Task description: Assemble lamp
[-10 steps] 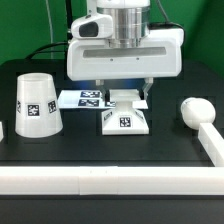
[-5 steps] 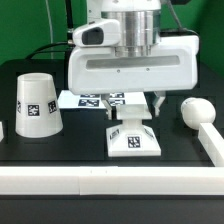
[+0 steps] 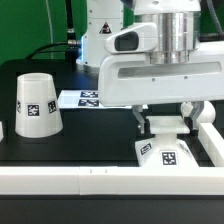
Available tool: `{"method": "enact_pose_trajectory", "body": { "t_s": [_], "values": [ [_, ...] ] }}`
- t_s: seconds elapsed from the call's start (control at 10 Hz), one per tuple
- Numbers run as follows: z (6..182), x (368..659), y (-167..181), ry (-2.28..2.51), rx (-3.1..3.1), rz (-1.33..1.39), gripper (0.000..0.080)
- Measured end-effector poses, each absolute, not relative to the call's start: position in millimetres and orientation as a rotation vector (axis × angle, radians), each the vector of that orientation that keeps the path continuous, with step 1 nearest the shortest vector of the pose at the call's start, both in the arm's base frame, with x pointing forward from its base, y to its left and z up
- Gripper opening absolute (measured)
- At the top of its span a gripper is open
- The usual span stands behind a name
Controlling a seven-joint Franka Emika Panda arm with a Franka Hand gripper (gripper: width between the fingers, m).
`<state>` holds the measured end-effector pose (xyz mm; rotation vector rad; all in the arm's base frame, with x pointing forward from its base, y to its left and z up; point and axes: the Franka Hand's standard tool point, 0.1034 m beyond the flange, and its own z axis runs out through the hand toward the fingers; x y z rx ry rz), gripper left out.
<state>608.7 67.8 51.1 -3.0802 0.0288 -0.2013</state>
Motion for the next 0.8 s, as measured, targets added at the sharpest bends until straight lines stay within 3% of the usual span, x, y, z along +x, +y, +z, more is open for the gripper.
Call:
{"method": "enact_pose_trajectory", "body": {
  "t_s": [0.4, 0.8],
  "values": [
    [51.9, 635.1, 84.6, 0.004, -3.069, -0.253, 0.0534],
    [53.7, 638.0, 89.1, 0.029, -3.071, -0.220, 0.0534]
  ]
}}
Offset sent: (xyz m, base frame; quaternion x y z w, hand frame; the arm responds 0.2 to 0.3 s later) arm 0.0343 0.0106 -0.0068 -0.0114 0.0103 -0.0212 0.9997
